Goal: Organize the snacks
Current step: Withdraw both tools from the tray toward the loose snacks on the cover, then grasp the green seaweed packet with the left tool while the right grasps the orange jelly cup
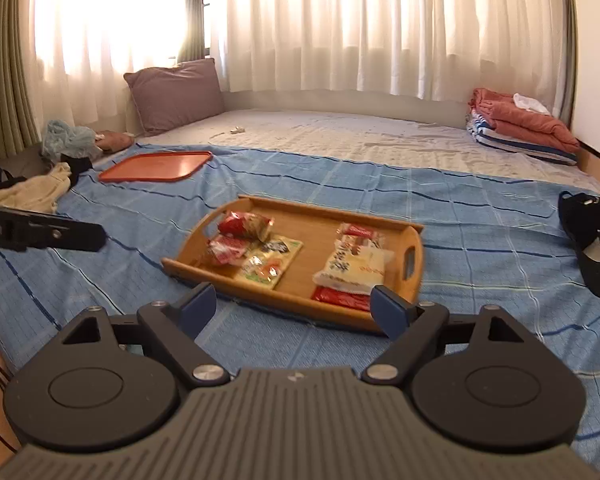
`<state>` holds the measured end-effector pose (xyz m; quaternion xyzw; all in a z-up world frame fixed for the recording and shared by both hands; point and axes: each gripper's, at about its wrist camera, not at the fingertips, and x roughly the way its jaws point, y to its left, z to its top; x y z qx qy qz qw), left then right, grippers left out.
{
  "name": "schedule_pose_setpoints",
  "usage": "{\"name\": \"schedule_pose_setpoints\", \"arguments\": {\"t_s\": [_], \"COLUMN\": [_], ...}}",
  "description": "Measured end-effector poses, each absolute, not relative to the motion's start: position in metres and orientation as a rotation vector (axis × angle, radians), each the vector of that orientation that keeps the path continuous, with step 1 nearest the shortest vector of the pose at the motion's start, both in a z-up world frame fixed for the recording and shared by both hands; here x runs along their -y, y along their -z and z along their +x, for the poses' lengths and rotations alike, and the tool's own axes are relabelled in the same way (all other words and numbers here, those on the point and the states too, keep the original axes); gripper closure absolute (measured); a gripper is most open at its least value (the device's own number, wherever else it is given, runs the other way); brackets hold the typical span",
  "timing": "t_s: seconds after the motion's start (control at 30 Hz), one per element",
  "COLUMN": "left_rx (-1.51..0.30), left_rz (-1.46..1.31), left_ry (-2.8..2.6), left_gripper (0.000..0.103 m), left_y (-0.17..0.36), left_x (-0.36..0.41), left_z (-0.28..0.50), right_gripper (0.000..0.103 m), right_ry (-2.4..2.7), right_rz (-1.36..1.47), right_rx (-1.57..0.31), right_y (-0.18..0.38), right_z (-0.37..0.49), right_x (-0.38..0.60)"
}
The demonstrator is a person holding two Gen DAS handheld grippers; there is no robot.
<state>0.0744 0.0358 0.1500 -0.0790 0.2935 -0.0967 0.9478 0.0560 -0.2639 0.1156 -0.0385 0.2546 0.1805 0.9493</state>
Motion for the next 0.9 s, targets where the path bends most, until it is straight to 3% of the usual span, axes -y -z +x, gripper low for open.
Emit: {"name": "schedule_pose_setpoints", "arguments": {"t_s": [0.1, 0.43, 0.9], "left_rx": [-0.591, -0.618, -0.613], "left_rz": [-0.152, -0.116, -0.097], "left_ry": [0.163, 0.019, -0.072], "left_gripper": [0.006, 0.005, 0.005], "left_y": [-0.132, -0.061, -0.006], "left_x": [-0.042, -0.057, -0.058], "left_z": [0.063, 0.064, 0.079], "right_gripper": [0.007, 0.002, 0.006], "right_ry": [-0.324, -0.182, -0.087], "right_rz": [-0.079, -0.115, -0.130], "right_rx": [-0.509, -0.531, -0.576], "right_y": [-0.099, -0.036, 0.019], "right_z": [0.047, 0.036, 0.040], "right_x": [0.271, 0.285, 0.285]}}
